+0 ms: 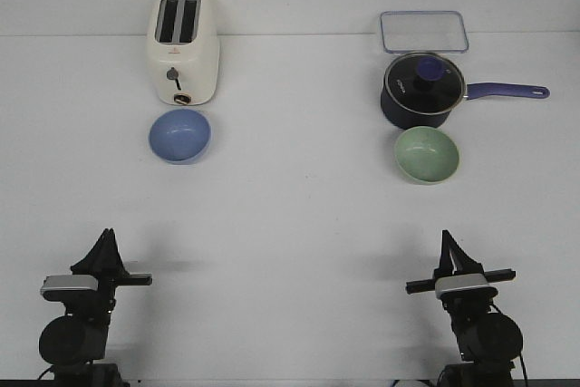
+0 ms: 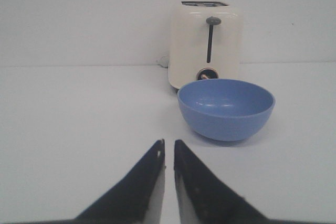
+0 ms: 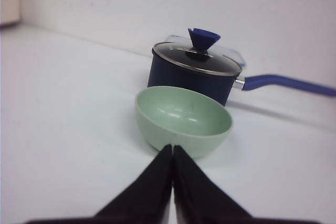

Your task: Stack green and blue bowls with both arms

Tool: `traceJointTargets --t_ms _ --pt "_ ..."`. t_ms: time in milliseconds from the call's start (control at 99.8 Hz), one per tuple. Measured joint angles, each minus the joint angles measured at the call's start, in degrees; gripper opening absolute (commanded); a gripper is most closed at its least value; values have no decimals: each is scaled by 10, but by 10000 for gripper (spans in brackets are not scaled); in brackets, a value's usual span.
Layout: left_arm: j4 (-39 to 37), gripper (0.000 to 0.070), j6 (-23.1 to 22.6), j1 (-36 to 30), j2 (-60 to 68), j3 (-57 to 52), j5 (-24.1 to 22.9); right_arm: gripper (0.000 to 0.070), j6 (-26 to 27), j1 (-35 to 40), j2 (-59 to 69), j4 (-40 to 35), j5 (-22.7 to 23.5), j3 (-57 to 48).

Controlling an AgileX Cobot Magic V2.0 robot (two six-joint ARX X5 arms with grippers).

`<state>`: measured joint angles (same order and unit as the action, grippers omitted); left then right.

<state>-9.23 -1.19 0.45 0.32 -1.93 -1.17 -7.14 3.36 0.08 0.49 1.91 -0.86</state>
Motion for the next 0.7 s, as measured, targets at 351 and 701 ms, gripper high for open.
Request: traceJointTargets --t_ms 351,701 --pt "0 15 0 0 0 0 0 0 258 0 46 -91 -34 -106" --pt "0 15 0 0 0 0 0 249 250 -17 384 -294 -65 -419"
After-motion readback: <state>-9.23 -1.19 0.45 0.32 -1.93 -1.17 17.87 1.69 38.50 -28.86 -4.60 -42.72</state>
